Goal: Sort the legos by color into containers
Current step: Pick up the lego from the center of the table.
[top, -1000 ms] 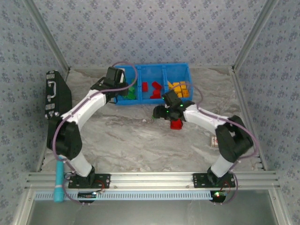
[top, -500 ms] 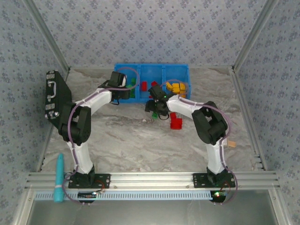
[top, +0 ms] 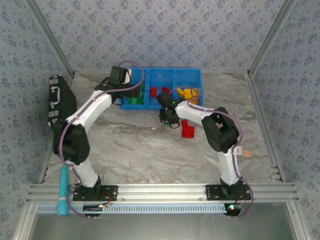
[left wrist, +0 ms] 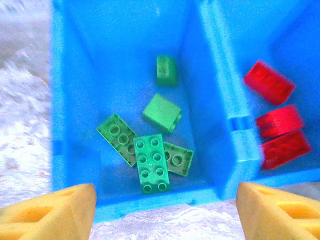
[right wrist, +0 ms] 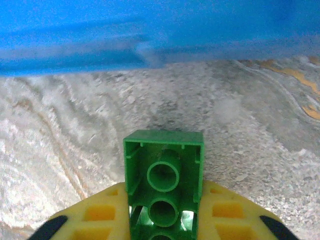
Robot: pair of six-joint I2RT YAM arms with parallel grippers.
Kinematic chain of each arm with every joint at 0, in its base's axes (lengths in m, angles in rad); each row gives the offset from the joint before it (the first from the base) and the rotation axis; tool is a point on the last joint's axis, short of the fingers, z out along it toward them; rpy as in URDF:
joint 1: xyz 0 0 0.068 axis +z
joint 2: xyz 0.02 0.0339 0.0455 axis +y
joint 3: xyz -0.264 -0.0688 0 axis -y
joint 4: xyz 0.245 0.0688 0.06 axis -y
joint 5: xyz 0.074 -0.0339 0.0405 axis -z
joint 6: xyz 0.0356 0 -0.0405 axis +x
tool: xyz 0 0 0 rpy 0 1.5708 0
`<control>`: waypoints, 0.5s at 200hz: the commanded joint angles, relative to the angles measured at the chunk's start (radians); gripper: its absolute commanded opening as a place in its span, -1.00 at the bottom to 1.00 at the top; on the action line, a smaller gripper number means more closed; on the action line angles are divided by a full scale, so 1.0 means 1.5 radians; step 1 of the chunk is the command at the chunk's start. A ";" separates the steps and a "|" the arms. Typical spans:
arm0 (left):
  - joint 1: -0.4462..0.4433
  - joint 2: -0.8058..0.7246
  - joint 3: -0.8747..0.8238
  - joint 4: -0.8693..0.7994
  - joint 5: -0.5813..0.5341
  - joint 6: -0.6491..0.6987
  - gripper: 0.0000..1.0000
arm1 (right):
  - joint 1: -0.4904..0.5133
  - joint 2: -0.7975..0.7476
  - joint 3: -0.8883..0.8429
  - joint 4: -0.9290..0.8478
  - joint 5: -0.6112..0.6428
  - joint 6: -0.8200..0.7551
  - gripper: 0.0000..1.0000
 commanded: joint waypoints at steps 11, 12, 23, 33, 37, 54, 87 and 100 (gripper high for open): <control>0.036 -0.196 -0.004 -0.103 -0.013 0.047 0.54 | 0.017 -0.008 0.087 -0.075 -0.018 -0.067 -0.65; 0.039 -0.202 -0.008 -0.103 -0.014 0.047 0.54 | 0.017 -0.009 0.089 -0.075 -0.019 -0.069 -0.65; 0.067 -0.263 -0.048 -0.112 -0.010 0.048 0.55 | 0.029 -0.023 0.121 -0.074 -0.025 -0.085 -0.65; 0.092 -0.316 -0.085 -0.119 0.000 0.051 0.56 | 0.037 -0.024 0.163 -0.077 -0.031 -0.108 -0.65; 0.099 -0.338 -0.100 -0.120 0.003 0.053 0.57 | 0.040 -0.023 0.184 -0.078 -0.034 -0.117 -0.65; 0.122 -0.420 -0.157 -0.120 0.015 0.076 0.61 | 0.049 -0.003 0.274 -0.078 -0.036 -0.159 -0.62; 0.124 -0.549 -0.253 -0.097 0.016 0.109 0.69 | 0.059 0.100 0.441 -0.070 -0.019 -0.241 -0.61; 0.125 -0.577 -0.269 -0.106 0.025 0.120 0.70 | 0.061 0.152 0.499 -0.053 -0.016 -0.288 -0.62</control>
